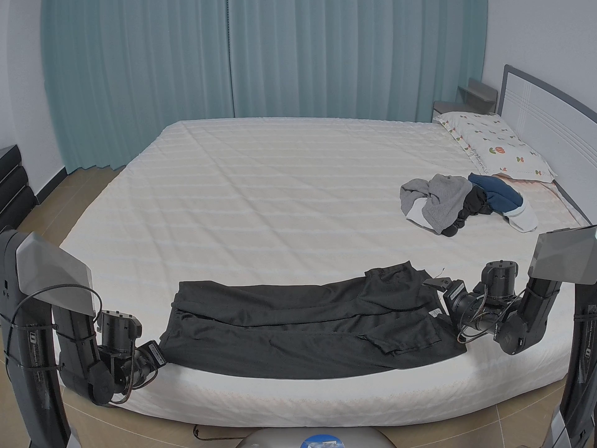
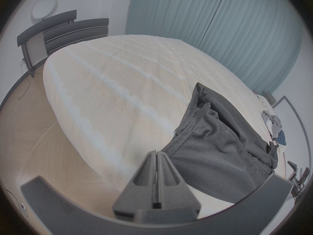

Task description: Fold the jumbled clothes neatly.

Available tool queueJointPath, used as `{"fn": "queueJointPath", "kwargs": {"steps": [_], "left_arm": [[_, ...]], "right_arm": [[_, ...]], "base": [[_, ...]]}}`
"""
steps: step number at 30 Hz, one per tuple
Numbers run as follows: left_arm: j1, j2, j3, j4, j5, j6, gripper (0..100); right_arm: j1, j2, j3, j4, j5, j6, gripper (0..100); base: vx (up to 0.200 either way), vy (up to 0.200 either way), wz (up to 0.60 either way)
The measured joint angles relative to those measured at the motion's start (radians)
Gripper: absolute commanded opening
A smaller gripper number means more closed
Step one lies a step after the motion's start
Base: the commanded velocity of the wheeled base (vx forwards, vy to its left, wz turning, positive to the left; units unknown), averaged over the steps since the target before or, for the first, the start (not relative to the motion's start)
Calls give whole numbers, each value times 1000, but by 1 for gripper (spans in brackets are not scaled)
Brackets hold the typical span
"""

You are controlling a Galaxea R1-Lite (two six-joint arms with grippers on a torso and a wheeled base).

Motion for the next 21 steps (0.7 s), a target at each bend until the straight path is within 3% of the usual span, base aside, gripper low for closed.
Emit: {"fn": "queueJointPath", "kwargs": {"steps": [16,21], "left_arm": [[11,-44,-10,-9,-37,-28,100],[30,-130,-42,0,-182,-47,100]], "right_arm": [[-2,0,-1,-1,1,0,100],[-1,1,-2,-1,0,0,100]], "base": [[0,0,0],[0,0,0]]}}
